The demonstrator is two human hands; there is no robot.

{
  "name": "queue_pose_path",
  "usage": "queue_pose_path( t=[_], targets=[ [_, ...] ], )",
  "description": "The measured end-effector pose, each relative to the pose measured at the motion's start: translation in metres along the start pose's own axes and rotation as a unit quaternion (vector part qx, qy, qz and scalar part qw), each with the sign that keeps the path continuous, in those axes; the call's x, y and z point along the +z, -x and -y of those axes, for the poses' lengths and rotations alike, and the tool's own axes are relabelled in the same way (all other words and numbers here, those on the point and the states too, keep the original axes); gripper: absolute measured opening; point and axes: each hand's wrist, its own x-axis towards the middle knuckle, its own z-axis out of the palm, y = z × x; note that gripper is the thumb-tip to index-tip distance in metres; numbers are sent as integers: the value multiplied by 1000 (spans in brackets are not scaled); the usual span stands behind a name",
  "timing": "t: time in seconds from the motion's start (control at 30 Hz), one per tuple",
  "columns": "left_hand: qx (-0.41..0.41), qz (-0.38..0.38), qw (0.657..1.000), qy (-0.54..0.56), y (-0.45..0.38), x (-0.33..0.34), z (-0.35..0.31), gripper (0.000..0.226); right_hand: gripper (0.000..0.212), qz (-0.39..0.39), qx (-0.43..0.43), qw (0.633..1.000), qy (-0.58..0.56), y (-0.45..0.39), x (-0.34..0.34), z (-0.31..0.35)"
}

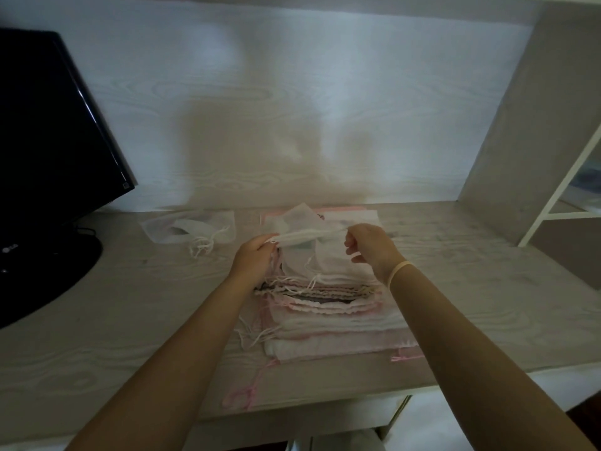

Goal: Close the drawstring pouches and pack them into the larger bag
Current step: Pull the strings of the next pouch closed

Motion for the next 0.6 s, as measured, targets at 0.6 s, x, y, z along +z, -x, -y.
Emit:
queue_pose_path(
  t=[0.6],
  targets=[
    [-44,-64,979,-190,8,-15,2,48,35,-17,97,847,-523,-12,6,-10]
  ],
)
